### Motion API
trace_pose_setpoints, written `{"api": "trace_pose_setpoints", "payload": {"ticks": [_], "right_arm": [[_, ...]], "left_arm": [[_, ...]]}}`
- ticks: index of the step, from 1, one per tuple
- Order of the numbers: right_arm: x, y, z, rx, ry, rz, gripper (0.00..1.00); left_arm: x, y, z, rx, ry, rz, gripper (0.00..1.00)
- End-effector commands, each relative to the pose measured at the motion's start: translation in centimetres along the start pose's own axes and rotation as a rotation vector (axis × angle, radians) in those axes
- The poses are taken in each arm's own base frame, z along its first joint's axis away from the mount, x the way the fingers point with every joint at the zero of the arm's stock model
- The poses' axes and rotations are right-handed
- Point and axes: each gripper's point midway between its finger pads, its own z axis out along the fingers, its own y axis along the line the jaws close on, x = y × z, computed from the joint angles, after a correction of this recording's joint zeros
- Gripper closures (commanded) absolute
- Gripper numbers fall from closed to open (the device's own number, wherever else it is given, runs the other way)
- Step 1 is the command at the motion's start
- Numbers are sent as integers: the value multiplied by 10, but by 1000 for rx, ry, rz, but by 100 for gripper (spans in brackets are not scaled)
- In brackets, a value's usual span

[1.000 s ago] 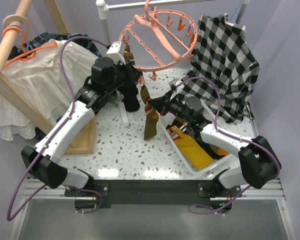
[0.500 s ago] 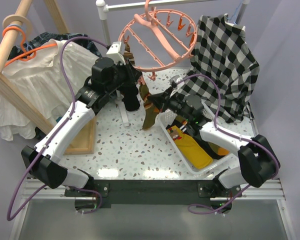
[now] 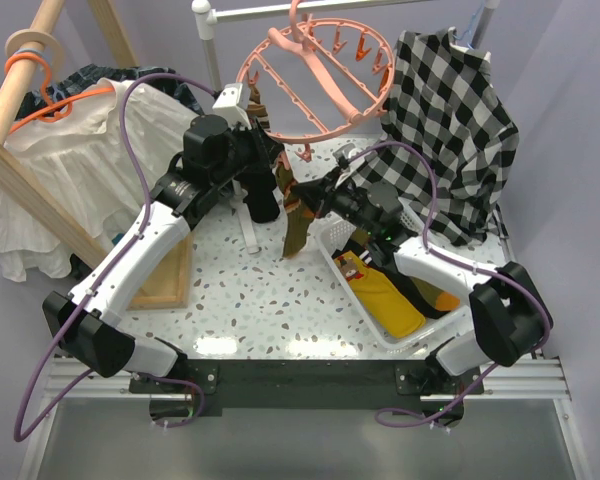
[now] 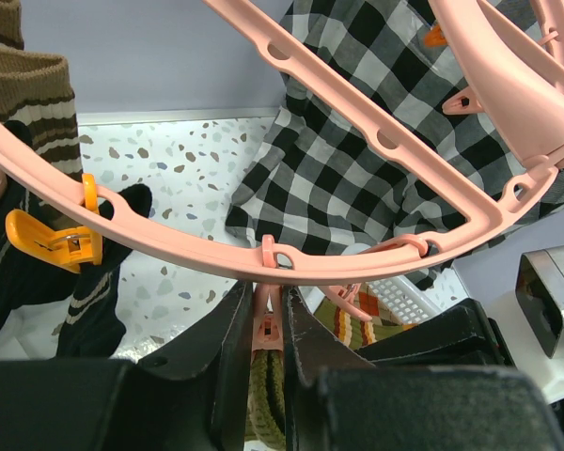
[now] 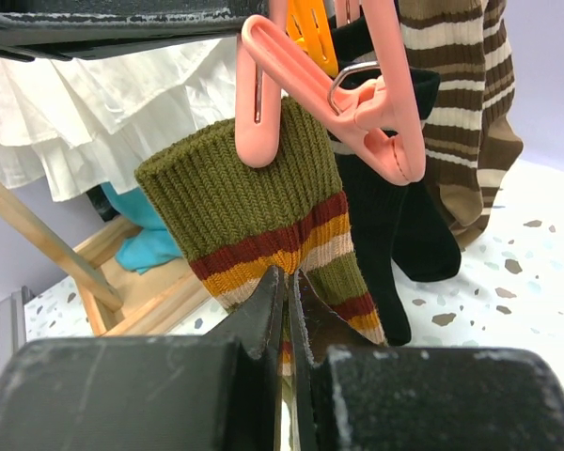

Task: Clip the socks to the hanger
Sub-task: Clamp the sock onto the hanger.

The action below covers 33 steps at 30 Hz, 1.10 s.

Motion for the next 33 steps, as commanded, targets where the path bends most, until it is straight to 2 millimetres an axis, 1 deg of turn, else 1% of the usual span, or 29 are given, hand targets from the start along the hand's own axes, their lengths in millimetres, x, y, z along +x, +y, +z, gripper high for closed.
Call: {"api": "trace_pose_setpoints", "payload": {"ticks": [1,6,9,10,12,13,16,17,18,19,21,22,23,24,25,26,27,28,29,30,31,32,33], "right_arm": [[-40,8,10,-24,-117,-46,100],[-45,10,11,-27,-127,-51,100],[-47,10,12,-29,-127,-51,100],[-47,11,12,-31,-128,-52,100],[-47,12,12,-35,-122,-53,100],[-47,12,12,-34,-119,-53,97],[-45,10,9,-25,-113,-58,88],[-43,11,8,-24,-101,-59,74],[-42,10,6,-20,-92,-74,69],[-46,10,3,-17,-94,-88,64],[-38,5,-2,8,-52,-115,55],[-44,4,-7,19,-55,-127,54],[-38,0,-11,36,-21,-121,53],[-41,-9,-16,59,-19,-125,48],[-42,-14,-20,70,-14,-120,45],[-49,-15,-26,59,-24,-121,43],[-53,-27,-31,79,-28,-112,40],[-57,-31,-34,81,-34,-112,38],[-61,-30,-36,58,-36,-116,36],[-70,-37,-38,64,-49,-127,34],[-72,-38,-38,52,-49,-140,31],[-73,-39,-38,42,-39,-150,30],[-80,-41,-35,20,-37,-182,28]], "left_arm": [[-21,-12,-3,38,-69,11,90],[-19,-7,-2,17,-67,26,80],[-21,-5,-2,9,-71,38,62],[-20,-5,-2,7,-72,41,49],[-22,-5,-3,9,-76,51,38],[-21,-4,-2,6,-74,52,29],[-20,-3,-2,4,-73,55,19],[-21,-4,-2,5,-76,55,18],[-20,-4,-1,6,-75,55,18],[-19,-3,0,3,-72,55,20],[-19,-3,0,4,-74,55,21],[-17,-2,0,2,-70,57,22],[-17,-2,0,3,-72,58,22],[-16,-1,0,2,-70,58,23],[-16,0,1,0,-69,59,23],[-15,0,1,1,-67,58,23],[-15,0,1,0,-68,58,23],[-15,0,1,-1,-67,58,23],[-15,0,0,-1,-70,59,23],[-16,0,0,0,-71,59,23],[-15,0,0,0,-68,59,24],[-17,0,0,2,-72,61,24],[-17,-1,-1,2,-72,61,24]]}}
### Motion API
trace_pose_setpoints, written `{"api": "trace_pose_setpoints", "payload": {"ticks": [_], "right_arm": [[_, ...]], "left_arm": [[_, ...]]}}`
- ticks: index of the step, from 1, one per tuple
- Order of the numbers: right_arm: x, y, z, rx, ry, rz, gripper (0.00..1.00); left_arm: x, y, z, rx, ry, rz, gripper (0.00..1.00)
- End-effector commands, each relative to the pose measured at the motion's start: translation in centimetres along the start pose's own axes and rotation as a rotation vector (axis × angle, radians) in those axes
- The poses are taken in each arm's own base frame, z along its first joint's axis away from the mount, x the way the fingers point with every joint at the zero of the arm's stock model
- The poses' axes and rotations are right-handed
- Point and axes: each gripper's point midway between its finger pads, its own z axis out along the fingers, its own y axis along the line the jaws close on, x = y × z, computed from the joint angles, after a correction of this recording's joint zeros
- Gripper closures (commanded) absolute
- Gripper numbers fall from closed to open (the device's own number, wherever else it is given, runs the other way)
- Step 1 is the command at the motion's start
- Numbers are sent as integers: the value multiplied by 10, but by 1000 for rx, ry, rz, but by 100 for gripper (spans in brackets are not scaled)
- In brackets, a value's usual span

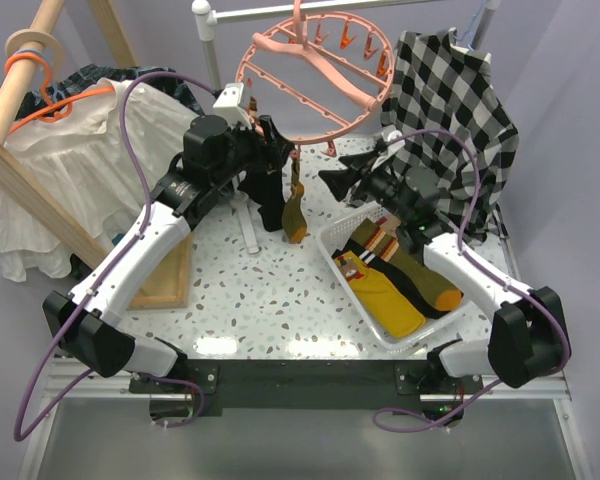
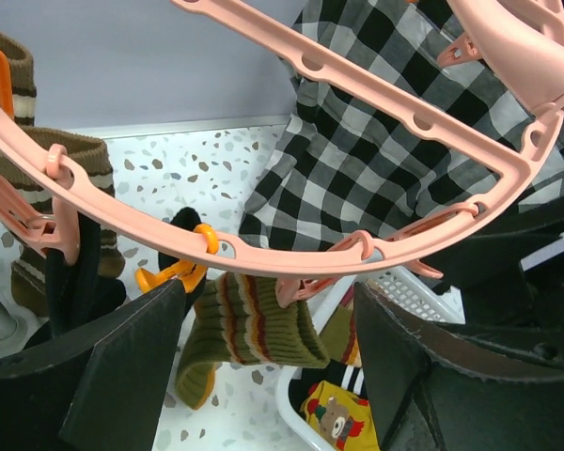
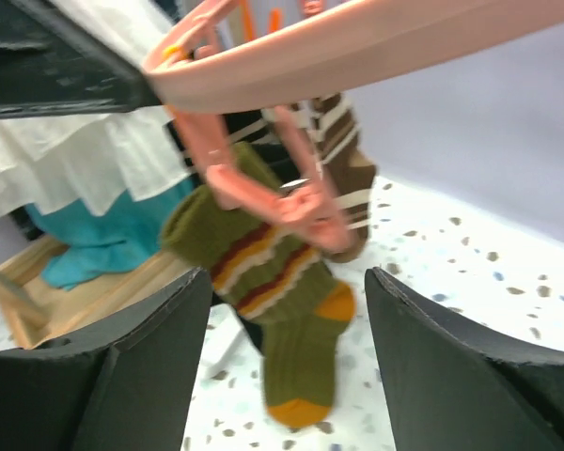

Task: Clip the socks to the hanger
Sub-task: Clamp the sock onto the hanger, then open the clamp at the hanger.

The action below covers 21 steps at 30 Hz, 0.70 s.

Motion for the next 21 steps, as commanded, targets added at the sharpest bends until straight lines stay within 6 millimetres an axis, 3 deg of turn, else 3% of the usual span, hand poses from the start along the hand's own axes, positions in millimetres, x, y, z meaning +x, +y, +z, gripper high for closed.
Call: {"api": "trace_pose_setpoints", "payload": {"ticks": [1,8,14,21], "right_arm": [[-28,3,4,-92,-17,-81,27],[-59,-4,20,-199,-71,-121,22],[-60,2,30,-277,-49,-130,22],[-58,16,23,-342,-48,-91,32]], "left_arm": [[-15,-3,-2,12,-56,16,24],[-19,-5,-7,15,-64,19,24],[-23,-7,-14,17,-69,27,24],[-34,-13,-22,30,-81,35,23]]}}
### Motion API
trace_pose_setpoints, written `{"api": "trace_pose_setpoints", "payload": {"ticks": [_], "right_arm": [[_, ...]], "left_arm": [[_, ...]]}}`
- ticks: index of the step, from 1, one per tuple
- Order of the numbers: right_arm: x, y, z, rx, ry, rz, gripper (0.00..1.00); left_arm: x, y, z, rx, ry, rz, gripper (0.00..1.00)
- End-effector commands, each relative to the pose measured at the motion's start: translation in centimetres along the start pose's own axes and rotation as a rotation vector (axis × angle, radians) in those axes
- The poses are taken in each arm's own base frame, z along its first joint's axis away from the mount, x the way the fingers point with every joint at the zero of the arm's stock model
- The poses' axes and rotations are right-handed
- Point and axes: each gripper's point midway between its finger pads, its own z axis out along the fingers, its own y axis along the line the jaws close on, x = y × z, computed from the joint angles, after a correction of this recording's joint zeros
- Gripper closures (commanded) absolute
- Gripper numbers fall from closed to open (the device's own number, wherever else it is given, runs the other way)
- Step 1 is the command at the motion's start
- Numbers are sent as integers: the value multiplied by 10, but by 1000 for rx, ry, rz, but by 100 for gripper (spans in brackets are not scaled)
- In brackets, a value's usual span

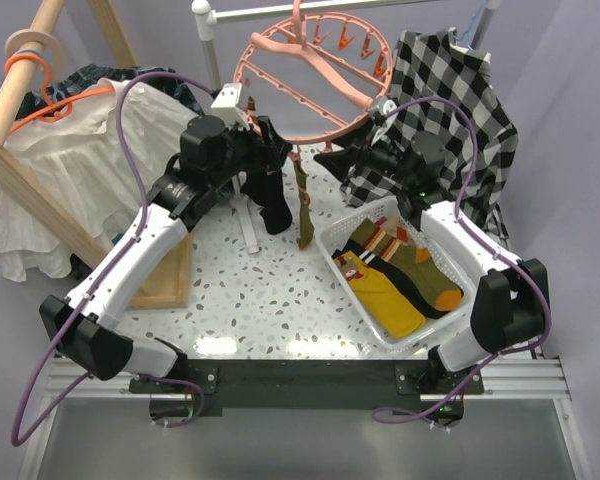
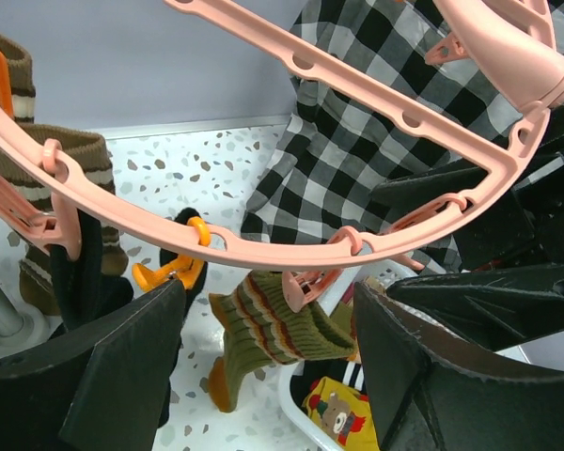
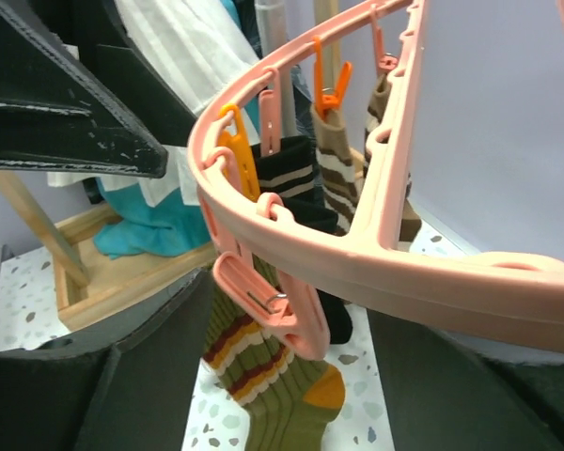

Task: Clip the socks to the hanger
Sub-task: Open the clamp at the hanger.

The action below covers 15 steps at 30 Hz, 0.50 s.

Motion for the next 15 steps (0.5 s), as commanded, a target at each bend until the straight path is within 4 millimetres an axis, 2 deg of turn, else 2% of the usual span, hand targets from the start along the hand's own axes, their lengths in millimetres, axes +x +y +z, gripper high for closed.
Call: {"api": "trace_pose_setpoints", "payload": {"ticks": [1,4,10,15], "right_arm": [[-28,22,-2,-85,-65,-36,37],[-22,28,-3,-84,-54,-25,43],[-15,39,2,-51,-20,-48,44],[-11,54,13,-23,1,-97,45]], "left_arm": [[-32,-13,-17,32,-75,25,23],[-35,-17,-20,48,-73,18,23],[-36,-30,-31,91,-55,7,21],[-28,-38,-37,115,-24,-1,21]]}}
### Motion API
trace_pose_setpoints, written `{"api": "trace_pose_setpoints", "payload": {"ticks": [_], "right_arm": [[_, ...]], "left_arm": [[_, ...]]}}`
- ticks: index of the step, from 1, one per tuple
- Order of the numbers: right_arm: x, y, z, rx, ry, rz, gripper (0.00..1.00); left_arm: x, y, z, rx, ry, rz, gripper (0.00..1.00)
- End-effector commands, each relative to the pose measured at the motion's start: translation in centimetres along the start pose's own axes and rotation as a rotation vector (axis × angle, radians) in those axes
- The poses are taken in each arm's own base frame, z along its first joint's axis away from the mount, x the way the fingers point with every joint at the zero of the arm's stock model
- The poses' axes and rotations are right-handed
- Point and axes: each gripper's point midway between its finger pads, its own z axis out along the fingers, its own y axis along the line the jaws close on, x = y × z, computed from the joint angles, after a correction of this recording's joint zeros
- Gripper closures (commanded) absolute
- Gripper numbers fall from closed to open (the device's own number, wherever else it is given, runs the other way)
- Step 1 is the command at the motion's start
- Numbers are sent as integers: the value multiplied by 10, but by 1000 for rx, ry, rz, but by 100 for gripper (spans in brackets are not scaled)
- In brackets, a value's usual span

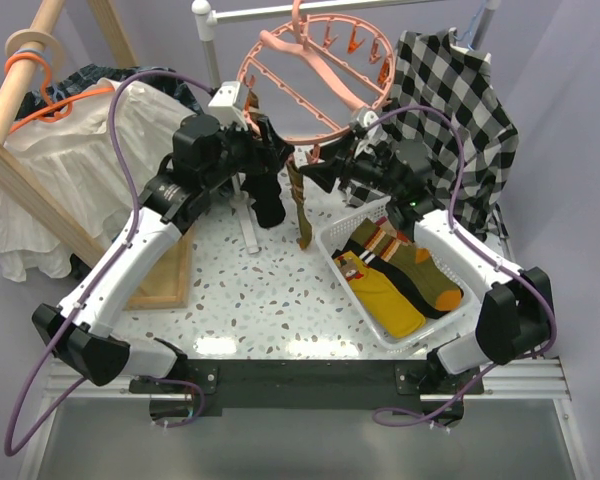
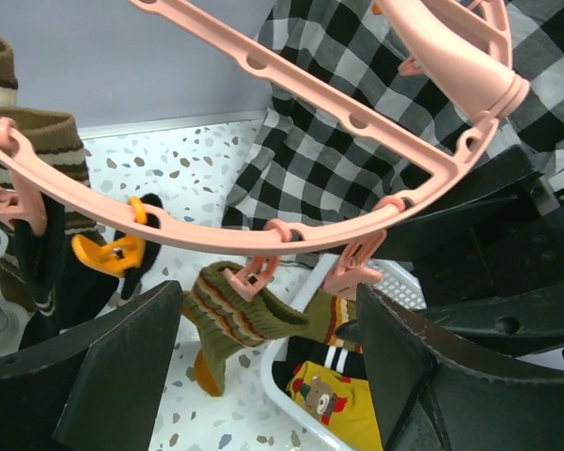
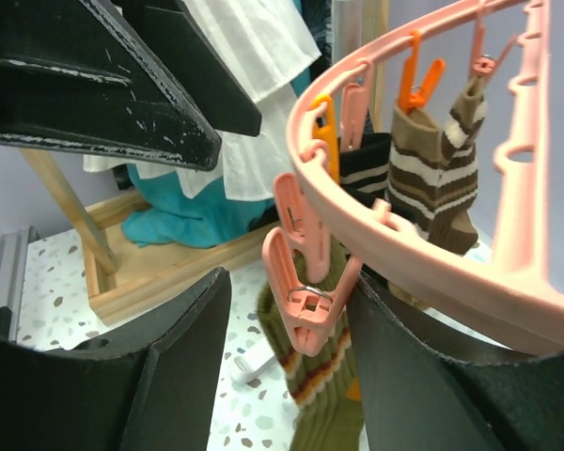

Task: Clip the socks to the hanger
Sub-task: Open the clamp at the hanger.

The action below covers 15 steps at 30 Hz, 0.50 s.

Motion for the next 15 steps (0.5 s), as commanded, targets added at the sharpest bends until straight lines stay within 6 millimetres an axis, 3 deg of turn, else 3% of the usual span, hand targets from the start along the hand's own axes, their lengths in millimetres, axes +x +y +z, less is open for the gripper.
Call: {"api": "trace_pose_setpoints", "payload": {"ticks": [1,15], "right_arm": [[-14,10,4,63,-7,-95,45],[-4,23,15,111,13,-143,43]], "left_arm": [[-20,-25,-22,69,-39,-3,21],[-19,-35,-18,69,-31,-28,32]]}}
